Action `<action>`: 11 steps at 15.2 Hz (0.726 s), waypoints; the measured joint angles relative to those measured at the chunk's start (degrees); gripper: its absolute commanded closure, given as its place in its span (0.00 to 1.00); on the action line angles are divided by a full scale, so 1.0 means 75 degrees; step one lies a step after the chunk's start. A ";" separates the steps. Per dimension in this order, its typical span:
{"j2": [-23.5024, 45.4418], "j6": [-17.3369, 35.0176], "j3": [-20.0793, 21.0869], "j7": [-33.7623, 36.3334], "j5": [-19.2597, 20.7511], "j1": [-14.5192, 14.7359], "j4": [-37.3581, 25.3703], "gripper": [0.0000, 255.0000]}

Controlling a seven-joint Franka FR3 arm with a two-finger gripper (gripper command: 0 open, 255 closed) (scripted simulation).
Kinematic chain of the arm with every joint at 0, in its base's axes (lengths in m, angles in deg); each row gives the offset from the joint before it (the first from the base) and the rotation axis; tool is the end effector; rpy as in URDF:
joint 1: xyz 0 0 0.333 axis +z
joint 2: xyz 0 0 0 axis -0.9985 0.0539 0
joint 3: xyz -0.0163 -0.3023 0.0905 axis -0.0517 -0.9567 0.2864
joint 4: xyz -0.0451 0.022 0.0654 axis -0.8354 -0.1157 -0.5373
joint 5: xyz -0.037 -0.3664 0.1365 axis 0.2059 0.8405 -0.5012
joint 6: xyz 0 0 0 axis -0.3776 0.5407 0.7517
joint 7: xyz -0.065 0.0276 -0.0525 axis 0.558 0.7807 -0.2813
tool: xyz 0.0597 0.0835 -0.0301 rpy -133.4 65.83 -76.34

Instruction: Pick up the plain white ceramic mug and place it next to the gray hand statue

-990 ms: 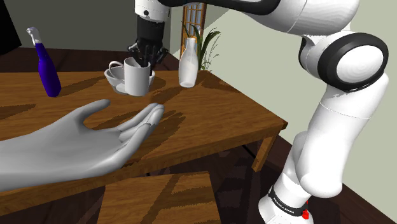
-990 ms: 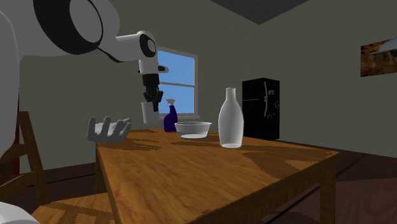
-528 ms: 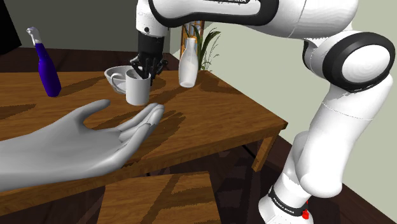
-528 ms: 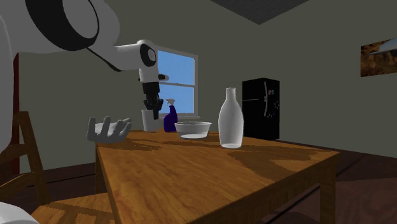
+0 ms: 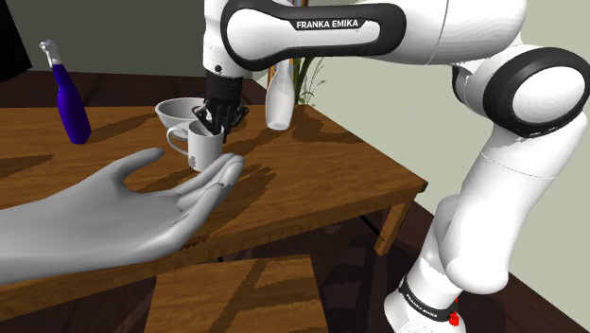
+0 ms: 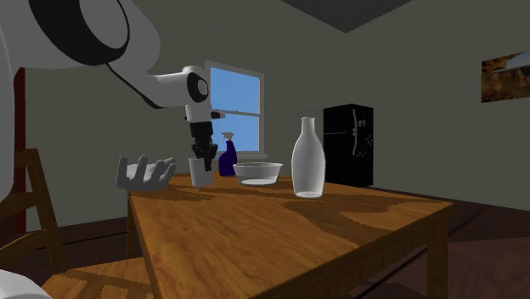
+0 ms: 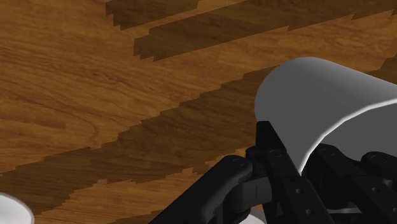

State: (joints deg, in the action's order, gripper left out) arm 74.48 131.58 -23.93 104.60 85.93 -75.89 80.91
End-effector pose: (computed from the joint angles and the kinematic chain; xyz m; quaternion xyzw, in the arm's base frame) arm 0.5469 0.2046 0.5792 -0.9902 0.1106 -0.0849 0.0028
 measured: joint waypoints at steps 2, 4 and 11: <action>-0.0013 0.0064 -0.0003 -0.0001 -0.0001 -0.0003 0.0075 1.00; -0.0012 0.0076 -0.0003 0.0001 0.0000 -0.0003 0.0085 1.00; -0.0012 0.0080 -0.0003 0.0001 0.0000 -0.0003 0.0087 0.00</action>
State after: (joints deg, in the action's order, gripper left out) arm 74.38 132.19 -23.95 104.61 85.92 -75.91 81.56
